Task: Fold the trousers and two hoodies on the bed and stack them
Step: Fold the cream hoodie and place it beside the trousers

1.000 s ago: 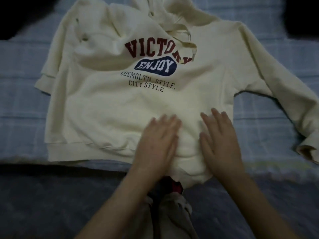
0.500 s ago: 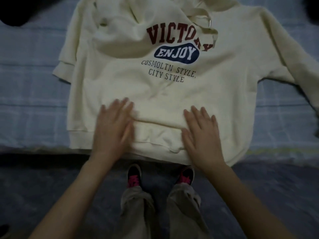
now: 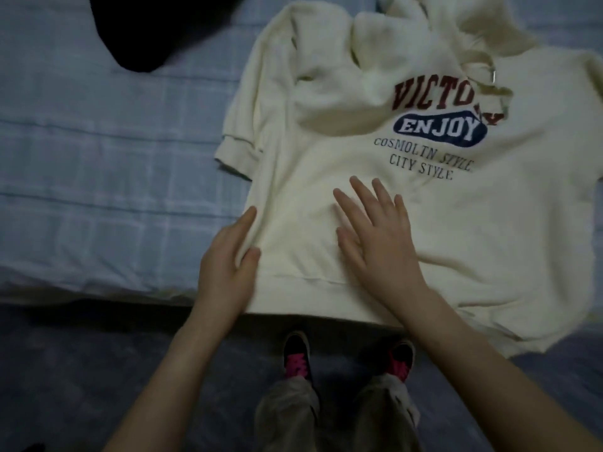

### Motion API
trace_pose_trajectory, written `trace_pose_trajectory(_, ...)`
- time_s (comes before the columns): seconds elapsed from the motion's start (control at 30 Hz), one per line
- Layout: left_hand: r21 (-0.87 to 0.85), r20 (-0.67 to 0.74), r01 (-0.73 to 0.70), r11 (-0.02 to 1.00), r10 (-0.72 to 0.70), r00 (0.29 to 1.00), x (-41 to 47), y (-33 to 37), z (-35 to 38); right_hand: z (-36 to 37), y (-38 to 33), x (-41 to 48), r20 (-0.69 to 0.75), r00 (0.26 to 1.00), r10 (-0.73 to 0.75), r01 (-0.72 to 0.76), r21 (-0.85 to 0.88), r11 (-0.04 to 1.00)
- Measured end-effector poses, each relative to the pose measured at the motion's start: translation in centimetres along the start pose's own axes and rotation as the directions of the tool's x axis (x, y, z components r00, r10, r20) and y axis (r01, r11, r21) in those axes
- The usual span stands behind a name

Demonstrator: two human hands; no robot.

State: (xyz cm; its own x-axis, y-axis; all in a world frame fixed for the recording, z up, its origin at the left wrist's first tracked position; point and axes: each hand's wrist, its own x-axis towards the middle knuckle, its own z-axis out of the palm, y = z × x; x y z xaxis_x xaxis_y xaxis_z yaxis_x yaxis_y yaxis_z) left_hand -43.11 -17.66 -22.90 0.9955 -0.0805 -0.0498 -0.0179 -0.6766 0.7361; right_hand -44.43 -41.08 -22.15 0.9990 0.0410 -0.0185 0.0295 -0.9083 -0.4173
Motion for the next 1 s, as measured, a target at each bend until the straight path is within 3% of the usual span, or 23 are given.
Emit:
trace_pose_trajectory(0.13, -0.104, 0.133, 0.103, 0.989, -0.089, 0.987, -3.4, -2.4, -1.8, -0.4, -0.6, 1.6, -0.026, 1.000, 0.004, -0.005, -0.030, 1.000)
trace_pose_trajectory(0.23, -0.048, 0.212, 0.076, 0.996, -0.064, 0.975, -3.3, -2.9, -1.0, 0.6, -0.7, 3.6, -0.005, 1.000, 0.013, -0.013, -0.057, 0.998)
trace_pose_trajectory(0.43, 0.052, -0.025, -0.009, 0.999, 0.010, 1.000, 5.9, -2.3, -0.6, 4.8, 0.5, 7.4, 0.030, 0.997, 0.070, -0.063, -0.178, 0.982)
trace_pose_trajectory(0.63, -0.026, -0.118, 0.172, 0.985, -0.174, 0.978, 14.3, -1.7, 1.1, 7.1, 1.8, 7.5, -0.031, 0.996, 0.083, -0.088, -0.223, 0.971)
trace_pose_trajectory(0.77, -0.123, -0.126, 0.183, 0.975, -0.198, 0.972, 16.4, -1.2, 1.8, 7.0, 2.0, 7.5, -0.035, 0.997, 0.076, -0.082, -0.210, 0.974)
trace_pose_trajectory(0.87, -0.123, -0.125, 0.148, 0.981, -0.163, 0.979, 17.0, -1.3, 1.6, 6.5, 1.7, 7.6, 0.028, 0.995, 0.100, -0.092, -0.214, 0.972)
trace_pose_trajectory(1.0, -0.269, -0.091, 0.140, 0.953, -0.170, 0.981, 17.3, -1.8, 0.3, 4.4, 0.5, 8.2, 0.093, 0.987, 0.129, -0.115, -0.139, 0.984)
